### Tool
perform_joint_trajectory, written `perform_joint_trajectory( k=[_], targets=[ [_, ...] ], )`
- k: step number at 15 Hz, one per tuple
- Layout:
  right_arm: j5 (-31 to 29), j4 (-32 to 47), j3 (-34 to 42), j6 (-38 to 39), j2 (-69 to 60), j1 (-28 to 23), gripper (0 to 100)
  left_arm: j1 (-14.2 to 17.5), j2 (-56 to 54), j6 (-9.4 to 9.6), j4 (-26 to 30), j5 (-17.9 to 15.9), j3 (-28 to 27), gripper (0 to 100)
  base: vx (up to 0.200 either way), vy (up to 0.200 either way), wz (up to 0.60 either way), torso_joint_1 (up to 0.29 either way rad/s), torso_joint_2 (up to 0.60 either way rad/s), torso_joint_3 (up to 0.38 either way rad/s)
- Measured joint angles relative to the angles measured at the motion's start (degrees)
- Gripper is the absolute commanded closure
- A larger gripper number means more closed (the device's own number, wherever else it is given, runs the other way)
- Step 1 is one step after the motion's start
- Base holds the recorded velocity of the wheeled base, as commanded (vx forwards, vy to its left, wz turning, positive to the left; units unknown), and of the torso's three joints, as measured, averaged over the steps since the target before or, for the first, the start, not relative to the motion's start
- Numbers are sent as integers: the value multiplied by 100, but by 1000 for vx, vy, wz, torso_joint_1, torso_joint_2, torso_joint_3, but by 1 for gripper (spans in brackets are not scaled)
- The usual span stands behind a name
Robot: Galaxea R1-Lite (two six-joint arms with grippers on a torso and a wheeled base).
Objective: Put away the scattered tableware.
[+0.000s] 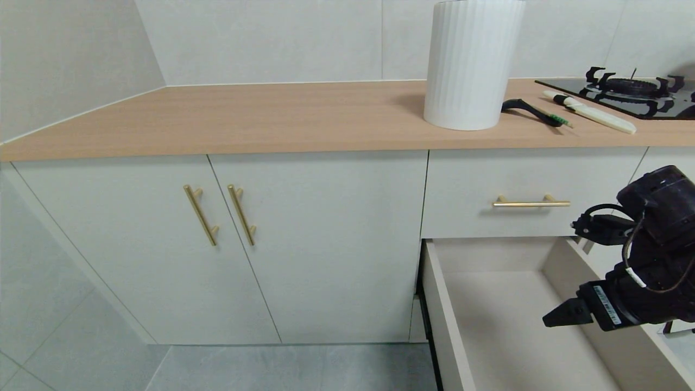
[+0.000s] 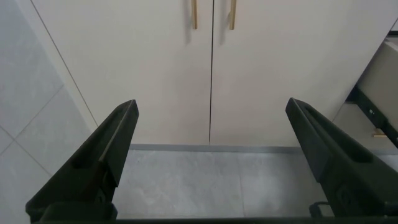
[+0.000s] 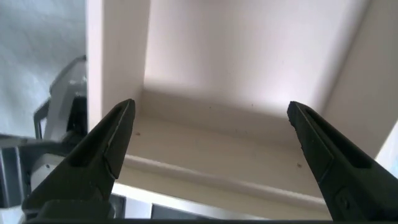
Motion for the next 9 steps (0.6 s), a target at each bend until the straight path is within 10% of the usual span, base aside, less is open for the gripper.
perform_joint_trajectory(
  k=[9],
  targets=[
    [-29, -2075, 850, -16, -794, 6, 0, 0, 0, 0, 0, -2, 0, 0, 0, 0, 0, 0, 0, 0]
  ],
)
